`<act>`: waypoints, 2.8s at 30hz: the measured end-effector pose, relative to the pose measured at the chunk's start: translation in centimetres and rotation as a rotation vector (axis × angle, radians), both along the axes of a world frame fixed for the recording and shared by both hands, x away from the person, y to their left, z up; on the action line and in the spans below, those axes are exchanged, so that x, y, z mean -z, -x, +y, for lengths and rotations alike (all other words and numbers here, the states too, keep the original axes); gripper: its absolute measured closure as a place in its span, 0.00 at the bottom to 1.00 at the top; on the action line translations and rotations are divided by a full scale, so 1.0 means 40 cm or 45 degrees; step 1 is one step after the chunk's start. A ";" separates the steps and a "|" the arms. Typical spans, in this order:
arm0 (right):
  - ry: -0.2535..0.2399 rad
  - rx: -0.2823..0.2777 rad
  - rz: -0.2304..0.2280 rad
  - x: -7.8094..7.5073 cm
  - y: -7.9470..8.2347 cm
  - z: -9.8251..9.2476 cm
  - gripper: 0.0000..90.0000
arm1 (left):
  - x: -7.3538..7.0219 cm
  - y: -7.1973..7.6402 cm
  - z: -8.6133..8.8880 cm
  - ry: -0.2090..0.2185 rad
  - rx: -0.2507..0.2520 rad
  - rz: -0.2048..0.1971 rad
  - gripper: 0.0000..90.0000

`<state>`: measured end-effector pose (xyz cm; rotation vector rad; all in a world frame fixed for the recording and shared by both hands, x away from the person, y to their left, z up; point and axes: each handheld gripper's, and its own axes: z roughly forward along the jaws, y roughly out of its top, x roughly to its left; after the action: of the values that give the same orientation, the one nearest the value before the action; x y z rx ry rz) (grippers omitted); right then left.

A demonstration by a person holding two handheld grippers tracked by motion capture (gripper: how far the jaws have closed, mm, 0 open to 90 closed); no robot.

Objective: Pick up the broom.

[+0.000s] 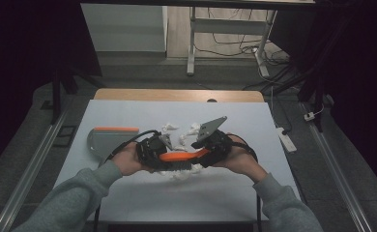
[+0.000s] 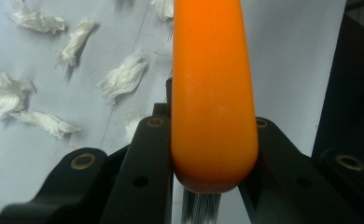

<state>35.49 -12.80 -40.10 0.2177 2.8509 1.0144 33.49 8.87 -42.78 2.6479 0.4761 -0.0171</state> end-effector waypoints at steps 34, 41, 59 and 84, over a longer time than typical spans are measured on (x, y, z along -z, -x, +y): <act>0.053 -0.043 0.047 0.084 0.000 -0.014 0.77 | -0.059 0.051 0.078 0.216 -0.183 -0.323 0.36; -0.016 0.089 0.011 0.069 -0.022 -0.062 0.77 | -0.028 0.113 0.147 0.367 -0.406 -0.380 0.32; -0.106 0.308 -0.115 0.027 -0.027 -0.132 0.77 | 0.083 0.230 0.303 0.557 -0.670 -0.367 0.31; -0.135 0.520 -0.174 -0.003 -0.043 -0.214 0.77 | 0.128 0.229 0.327 0.540 -0.726 -0.372 0.30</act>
<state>37.22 -21.36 -39.97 0.6789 2.4859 1.0429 24.33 21.95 -47.89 1.9844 0.9809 0.3924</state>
